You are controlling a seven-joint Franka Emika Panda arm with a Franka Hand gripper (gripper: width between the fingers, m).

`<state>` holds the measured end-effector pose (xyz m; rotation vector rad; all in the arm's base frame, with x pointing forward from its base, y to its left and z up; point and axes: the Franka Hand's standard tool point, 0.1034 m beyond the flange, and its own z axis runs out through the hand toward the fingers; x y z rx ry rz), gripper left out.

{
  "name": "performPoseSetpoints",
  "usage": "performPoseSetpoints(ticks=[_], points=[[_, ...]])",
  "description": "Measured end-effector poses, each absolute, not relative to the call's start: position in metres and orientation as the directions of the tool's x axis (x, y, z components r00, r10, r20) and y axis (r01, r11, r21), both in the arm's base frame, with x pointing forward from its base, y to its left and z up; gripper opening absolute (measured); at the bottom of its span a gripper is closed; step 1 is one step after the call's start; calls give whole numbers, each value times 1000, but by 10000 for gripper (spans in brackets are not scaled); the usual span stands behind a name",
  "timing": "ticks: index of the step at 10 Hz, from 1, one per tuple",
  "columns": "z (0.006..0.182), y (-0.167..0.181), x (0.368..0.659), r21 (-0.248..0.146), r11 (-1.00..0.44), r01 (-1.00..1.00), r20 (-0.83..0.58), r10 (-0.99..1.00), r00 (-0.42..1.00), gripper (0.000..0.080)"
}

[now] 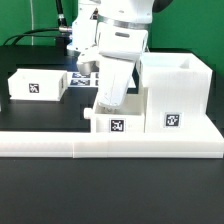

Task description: Assemble drawer

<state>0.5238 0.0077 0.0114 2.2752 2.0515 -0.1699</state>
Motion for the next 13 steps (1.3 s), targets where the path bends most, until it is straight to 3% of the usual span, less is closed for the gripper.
performPoseSetpoints(ticks=[3, 13], points=[[13, 4, 524, -47, -60, 997, -161, 986, 52, 44], [13, 4, 527, -40, -73, 997, -159, 985, 66, 44]])
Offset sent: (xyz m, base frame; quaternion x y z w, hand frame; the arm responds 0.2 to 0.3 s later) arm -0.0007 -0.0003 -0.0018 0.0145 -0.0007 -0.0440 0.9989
